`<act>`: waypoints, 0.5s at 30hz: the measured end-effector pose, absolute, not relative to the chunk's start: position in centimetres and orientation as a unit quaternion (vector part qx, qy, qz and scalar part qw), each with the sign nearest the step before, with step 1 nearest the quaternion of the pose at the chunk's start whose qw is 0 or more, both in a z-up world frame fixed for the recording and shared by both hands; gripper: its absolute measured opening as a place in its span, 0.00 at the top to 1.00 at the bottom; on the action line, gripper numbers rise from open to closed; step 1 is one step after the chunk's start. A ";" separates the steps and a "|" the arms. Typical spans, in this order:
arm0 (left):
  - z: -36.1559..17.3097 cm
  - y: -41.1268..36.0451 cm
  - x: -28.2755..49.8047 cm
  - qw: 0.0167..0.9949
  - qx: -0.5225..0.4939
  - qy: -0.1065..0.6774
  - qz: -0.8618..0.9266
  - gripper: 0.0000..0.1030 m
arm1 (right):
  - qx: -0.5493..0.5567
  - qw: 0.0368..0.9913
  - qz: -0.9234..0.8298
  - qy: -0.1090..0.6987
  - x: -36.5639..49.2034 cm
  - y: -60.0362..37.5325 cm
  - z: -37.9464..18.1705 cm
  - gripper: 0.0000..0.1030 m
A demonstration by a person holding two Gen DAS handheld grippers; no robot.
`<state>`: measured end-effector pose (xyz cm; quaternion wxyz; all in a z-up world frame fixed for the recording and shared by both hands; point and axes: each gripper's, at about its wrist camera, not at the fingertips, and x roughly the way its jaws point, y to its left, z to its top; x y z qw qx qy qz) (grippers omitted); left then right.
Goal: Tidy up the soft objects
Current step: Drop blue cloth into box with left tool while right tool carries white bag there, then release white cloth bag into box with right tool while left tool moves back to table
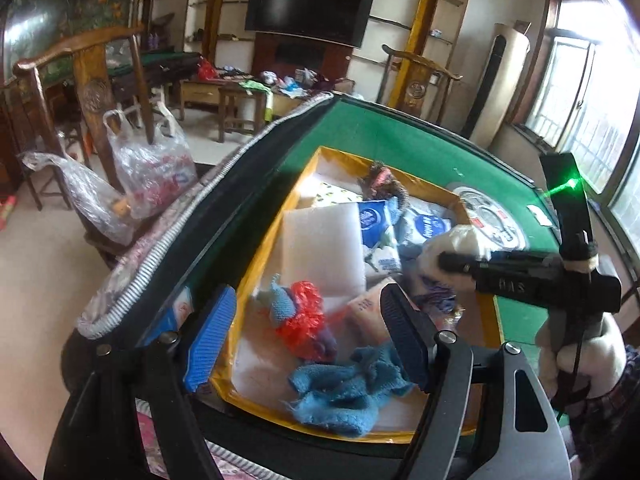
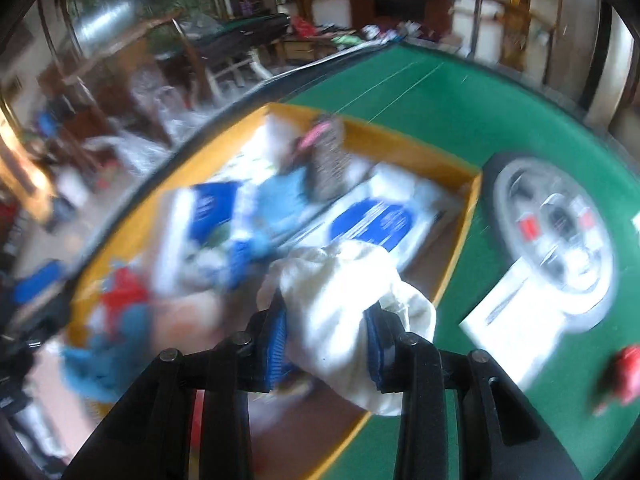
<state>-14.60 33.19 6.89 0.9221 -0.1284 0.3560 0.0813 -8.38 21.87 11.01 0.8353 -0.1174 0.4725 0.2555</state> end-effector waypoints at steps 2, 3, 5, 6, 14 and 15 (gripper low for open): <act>6.9 33.0 -14.7 0.923 -0.118 0.354 0.093 0.28 | -0.131 0.836 0.248 0.472 -8.0 22.3 10.9 0.70; 6.9 33.0 -14.8 0.923 -0.112 0.354 0.100 0.28 | -0.140 0.838 0.243 0.469 -8.1 22.5 10.9 0.70; 7.0 32.9 -15.0 0.923 -0.100 0.353 0.116 0.28 | -0.155 0.838 0.241 0.464 -8.6 22.8 10.9 0.70; 7.0 33.0 -15.0 0.923 -0.095 0.353 0.122 0.28 | -0.158 0.836 0.245 0.464 -9.1 22.8 11.2 0.70; 7.1 33.2 -15.3 0.920 -0.081 0.353 0.149 0.28 | -0.174 0.833 0.271 0.451 -12.4 22.4 12.4 0.46; 7.2 33.1 -15.3 0.920 -0.078 0.354 0.151 0.28 | -0.176 0.833 0.275 0.447 -12.8 22.3 12.7 0.45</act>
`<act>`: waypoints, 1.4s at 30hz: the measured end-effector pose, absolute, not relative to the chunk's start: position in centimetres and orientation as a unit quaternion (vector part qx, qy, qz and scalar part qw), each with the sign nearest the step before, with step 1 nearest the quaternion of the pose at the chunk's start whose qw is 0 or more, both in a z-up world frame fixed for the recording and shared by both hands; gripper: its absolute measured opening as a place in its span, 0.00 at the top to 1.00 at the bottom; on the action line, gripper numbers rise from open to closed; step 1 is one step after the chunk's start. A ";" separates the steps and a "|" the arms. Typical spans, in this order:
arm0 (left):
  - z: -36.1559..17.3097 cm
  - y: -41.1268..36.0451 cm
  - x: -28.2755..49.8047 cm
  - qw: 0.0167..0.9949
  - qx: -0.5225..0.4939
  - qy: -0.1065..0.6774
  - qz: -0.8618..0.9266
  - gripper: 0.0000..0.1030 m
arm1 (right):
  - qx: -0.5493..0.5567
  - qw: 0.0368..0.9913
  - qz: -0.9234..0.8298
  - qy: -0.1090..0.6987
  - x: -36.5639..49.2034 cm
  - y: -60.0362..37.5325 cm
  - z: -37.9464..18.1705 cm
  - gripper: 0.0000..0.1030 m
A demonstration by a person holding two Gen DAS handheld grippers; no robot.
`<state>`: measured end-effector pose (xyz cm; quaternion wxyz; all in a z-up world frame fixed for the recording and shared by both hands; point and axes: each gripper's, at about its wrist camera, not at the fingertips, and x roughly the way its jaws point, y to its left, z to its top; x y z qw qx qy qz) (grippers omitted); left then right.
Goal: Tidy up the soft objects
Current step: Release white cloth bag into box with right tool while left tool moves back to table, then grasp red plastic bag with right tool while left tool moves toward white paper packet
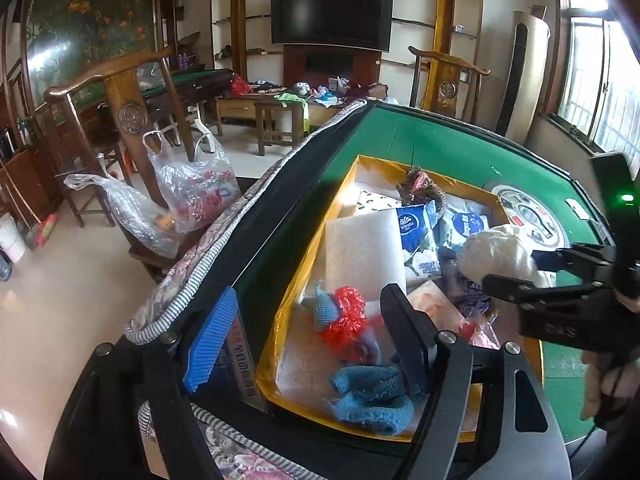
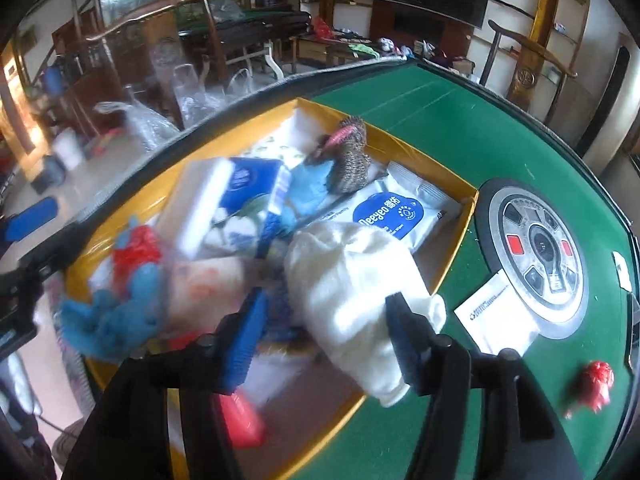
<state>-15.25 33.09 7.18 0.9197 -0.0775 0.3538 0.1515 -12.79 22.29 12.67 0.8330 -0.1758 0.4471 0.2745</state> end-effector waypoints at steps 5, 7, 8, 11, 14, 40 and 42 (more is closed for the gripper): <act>7.3 32.7 -15.1 0.919 -0.063 0.355 0.159 0.28 | -0.166 0.832 0.288 0.444 -13.9 20.9 13.7 0.45; 7.3 32.5 -15.1 0.919 -0.059 0.355 0.161 0.28 | -0.149 0.838 0.290 0.438 -13.9 20.0 14.6 0.45; 7.3 32.4 -15.1 0.919 -0.059 0.355 0.161 0.28 | -0.139 0.843 0.289 0.431 -13.7 19.7 15.0 0.45; 7.3 32.2 -15.0 0.918 -0.057 0.357 0.162 0.28 | -0.099 0.863 0.285 0.405 -12.9 18.6 16.6 0.45; 7.2 32.1 -15.0 0.917 -0.055 0.360 0.162 0.28 | -0.044 0.862 0.302 0.405 -11.0 18.3 17.0 0.45; 10.1 25.4 -14.3 0.955 -0.057 0.292 0.007 0.25 | 0.066 0.913 0.074 0.395 -9.1 -5.7 14.5 0.32; 10.2 23.7 -13.5 0.951 -0.055 0.302 -0.015 0.25 | 0.104 0.909 0.044 0.402 -8.0 -8.7 13.7 0.32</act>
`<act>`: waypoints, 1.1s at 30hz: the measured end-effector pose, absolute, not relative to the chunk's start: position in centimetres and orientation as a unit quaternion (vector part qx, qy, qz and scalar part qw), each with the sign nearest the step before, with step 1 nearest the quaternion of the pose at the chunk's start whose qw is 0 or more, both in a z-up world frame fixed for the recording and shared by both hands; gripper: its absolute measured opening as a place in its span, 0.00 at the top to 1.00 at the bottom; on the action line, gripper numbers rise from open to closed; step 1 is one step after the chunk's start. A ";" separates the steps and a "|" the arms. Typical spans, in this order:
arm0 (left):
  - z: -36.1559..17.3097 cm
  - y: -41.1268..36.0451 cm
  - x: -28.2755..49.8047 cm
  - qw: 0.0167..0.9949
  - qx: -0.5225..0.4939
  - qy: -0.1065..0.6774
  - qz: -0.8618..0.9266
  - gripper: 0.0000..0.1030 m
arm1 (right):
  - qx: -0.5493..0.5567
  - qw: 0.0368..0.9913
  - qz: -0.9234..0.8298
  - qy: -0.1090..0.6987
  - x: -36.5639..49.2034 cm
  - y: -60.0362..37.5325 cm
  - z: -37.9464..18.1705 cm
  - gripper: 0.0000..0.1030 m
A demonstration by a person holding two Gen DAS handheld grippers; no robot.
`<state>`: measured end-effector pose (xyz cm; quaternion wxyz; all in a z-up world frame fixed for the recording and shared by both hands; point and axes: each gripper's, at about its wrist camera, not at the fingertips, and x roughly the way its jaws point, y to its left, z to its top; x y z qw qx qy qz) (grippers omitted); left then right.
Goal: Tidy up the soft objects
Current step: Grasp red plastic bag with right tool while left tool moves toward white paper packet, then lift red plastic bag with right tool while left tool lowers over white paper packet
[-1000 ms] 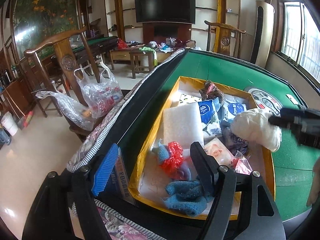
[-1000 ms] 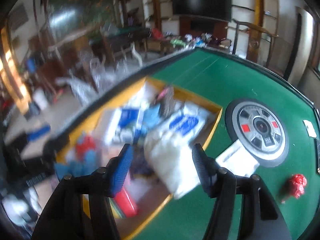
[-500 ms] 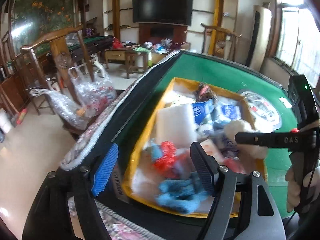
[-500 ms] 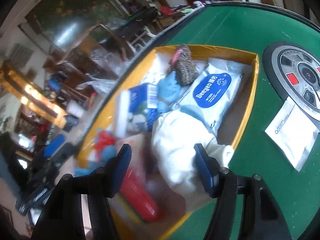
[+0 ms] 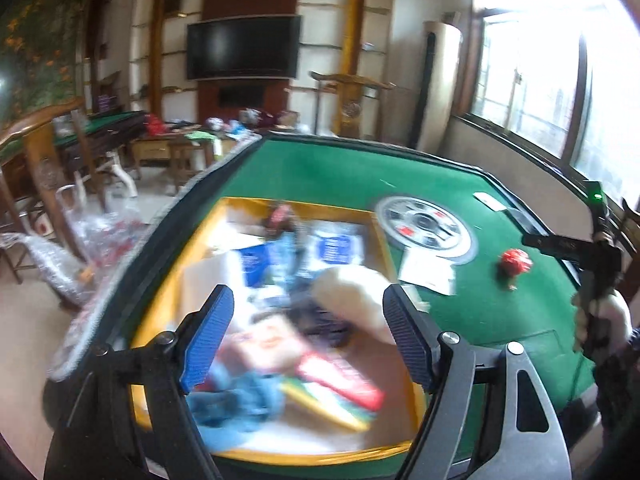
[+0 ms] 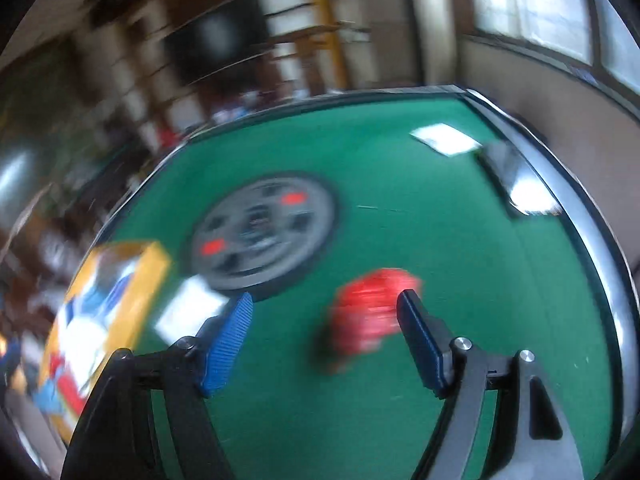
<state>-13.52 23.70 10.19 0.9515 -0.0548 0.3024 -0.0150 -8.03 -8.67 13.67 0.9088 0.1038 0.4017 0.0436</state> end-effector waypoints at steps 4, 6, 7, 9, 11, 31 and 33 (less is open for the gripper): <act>9.9 20.5 -11.8 0.935 -0.078 0.337 -0.077 0.25 | 0.135 0.893 0.042 0.427 -5.7 -10.1 11.5 0.32; 9.8 19.0 -11.2 0.926 -0.088 0.353 -0.102 0.25 | 0.128 0.888 0.050 0.439 -4.4 -9.2 10.5 0.32; 9.7 18.2 -11.0 0.922 -0.089 0.360 -0.112 0.25 | 0.124 0.886 0.054 0.443 -3.9 -8.8 10.1 0.32; 9.6 16.3 -10.6 0.915 -0.082 0.373 -0.129 0.25 | 0.114 0.887 0.054 0.445 -3.8 -8.8 9.6 0.32; 9.5 14.6 -10.5 0.913 -0.066 0.379 -0.136 0.25 | 0.111 0.888 0.055 0.442 -4.0 -8.9 9.4 0.32; 3.3 6.3 3.6 0.885 0.004 0.464 -0.031 0.25 | 0.139 0.888 0.108 0.424 -5.3 -10.7 10.0 0.68; 2.5 6.2 4.8 0.886 0.024 0.463 -0.005 0.22 | 0.145 0.886 0.112 0.426 -5.2 -10.8 9.9 0.68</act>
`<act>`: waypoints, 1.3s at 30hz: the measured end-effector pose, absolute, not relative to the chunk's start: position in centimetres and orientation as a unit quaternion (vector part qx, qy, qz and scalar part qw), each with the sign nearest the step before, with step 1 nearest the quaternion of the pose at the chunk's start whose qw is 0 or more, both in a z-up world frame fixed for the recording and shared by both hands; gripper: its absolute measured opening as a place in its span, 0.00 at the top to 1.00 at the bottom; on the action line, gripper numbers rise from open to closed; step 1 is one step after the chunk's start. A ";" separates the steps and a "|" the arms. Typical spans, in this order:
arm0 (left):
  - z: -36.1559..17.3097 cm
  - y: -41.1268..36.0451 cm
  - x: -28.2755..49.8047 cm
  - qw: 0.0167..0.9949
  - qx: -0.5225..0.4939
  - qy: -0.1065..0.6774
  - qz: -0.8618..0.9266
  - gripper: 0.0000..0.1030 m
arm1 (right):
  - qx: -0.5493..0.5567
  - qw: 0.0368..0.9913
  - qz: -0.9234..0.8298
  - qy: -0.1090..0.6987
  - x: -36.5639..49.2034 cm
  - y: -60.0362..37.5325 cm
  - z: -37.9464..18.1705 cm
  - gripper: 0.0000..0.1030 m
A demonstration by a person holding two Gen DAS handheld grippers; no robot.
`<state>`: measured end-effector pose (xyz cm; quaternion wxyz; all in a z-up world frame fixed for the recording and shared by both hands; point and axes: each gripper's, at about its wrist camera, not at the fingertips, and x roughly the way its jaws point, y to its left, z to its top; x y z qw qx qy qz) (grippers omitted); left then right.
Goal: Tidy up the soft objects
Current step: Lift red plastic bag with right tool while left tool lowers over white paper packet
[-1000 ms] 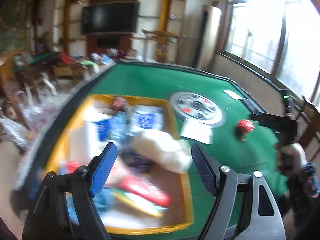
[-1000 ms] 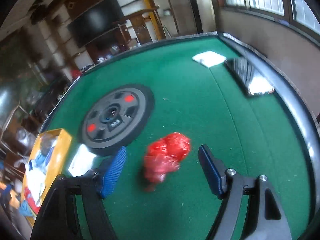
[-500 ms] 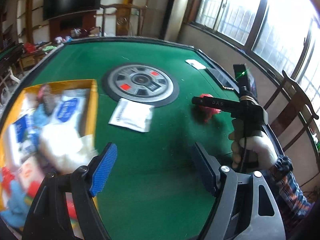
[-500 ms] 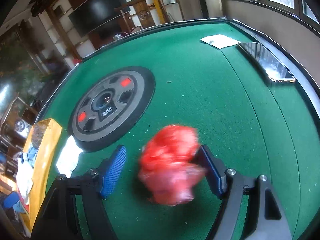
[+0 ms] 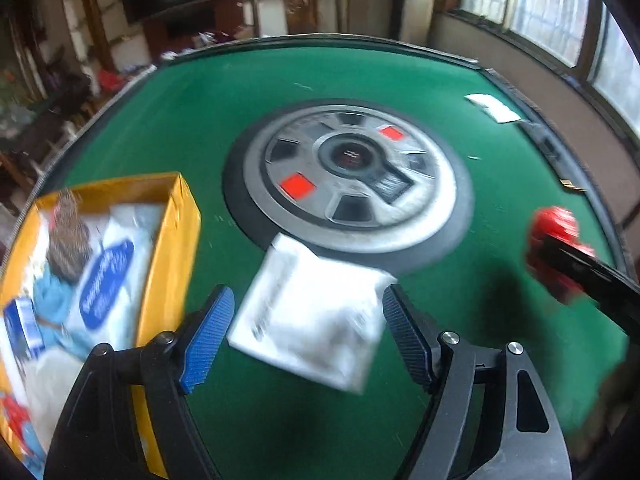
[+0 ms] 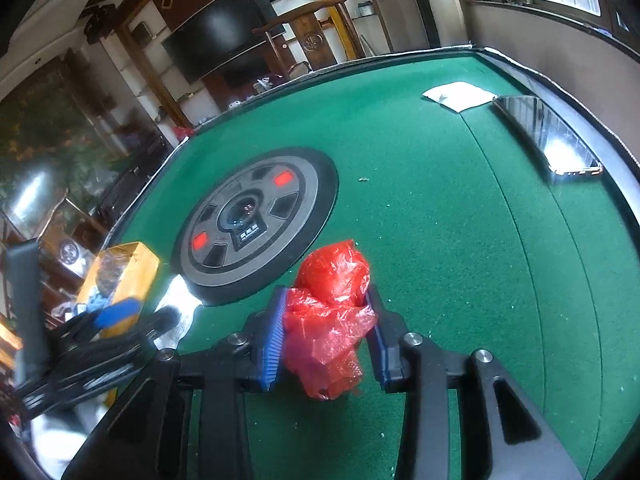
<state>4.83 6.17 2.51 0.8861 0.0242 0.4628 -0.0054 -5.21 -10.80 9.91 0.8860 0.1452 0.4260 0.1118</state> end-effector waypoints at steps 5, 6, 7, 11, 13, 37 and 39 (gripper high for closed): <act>1.1 5.5 5.2 0.882 0.029 0.471 -0.019 0.11 | 0.157 0.884 0.116 0.424 -5.3 -11.0 10.1 0.68; 0.9 5.4 5.2 0.878 0.022 0.476 -0.037 0.11 | 0.159 0.884 0.117 0.424 -5.3 -11.0 10.1 0.68; 0.8 5.3 5.1 0.876 0.018 0.480 -0.050 0.13 | 0.160 0.883 0.118 0.426 -5.3 -11.0 10.1 0.68; 1.7 4.1 4.0 0.878 0.014 0.468 -0.099 0.35 | 0.161 0.883 0.118 0.425 -5.3 -11.0 10.1 0.68; 2.4 3.7 3.5 0.880 0.003 0.459 -0.121 0.76 | 0.162 0.883 0.117 0.425 -5.2 -11.0 10.0 0.68; 2.0 4.1 5.2 0.793 -0.263 0.486 -0.257 0.22 | 0.437 0.761 0.180 0.446 -4.1 -18.2 5.0 0.68; 1.5 3.0 5.8 0.772 -0.289 0.490 -0.282 0.22 | 0.469 0.738 0.207 0.439 -4.1 -18.2 4.3 0.69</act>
